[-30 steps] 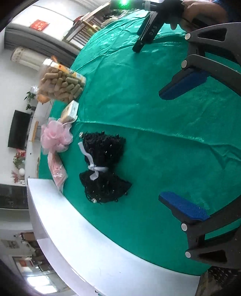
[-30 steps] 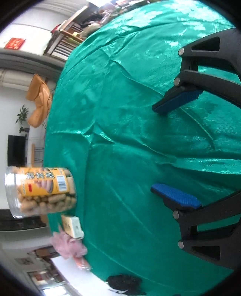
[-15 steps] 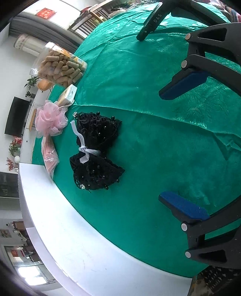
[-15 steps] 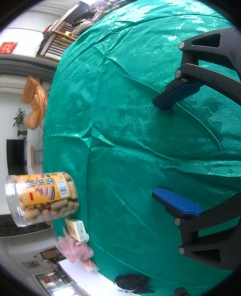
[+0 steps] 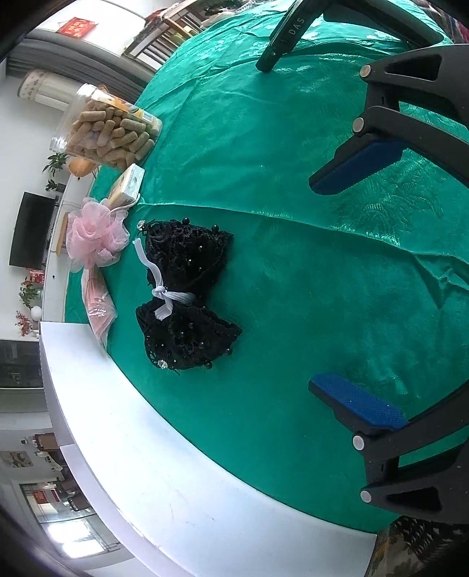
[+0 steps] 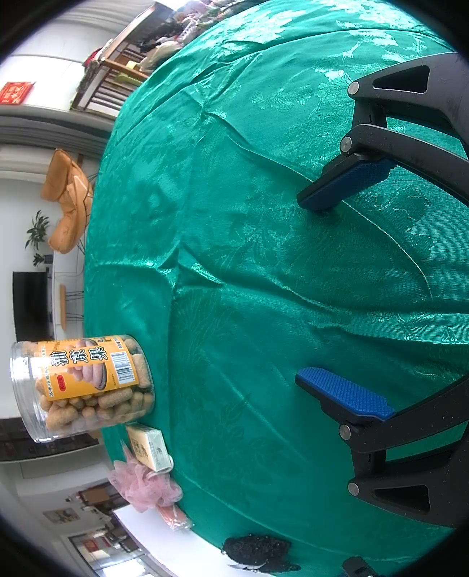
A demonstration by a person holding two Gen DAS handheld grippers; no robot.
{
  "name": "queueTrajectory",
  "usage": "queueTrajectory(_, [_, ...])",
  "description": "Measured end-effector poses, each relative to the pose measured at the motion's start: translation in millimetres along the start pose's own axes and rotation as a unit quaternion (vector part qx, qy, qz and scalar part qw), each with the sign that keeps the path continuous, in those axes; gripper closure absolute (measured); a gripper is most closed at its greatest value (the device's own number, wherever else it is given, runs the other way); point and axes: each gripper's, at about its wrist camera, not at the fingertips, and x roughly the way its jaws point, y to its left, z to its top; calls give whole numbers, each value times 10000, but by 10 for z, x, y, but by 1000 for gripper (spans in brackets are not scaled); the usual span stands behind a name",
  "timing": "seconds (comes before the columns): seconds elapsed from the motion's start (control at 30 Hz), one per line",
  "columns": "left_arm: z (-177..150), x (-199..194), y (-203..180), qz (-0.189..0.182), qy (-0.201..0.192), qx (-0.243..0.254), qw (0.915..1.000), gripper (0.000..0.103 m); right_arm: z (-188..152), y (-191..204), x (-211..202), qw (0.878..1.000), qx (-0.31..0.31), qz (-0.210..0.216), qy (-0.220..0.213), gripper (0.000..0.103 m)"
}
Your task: Organize soft objects
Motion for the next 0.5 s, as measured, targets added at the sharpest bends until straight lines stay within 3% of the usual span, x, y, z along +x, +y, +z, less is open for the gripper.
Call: queueTrajectory(0.5, [8,-40,59,-209,-69,-164,9996,4,2,1,1,10000,1,0,1,12])
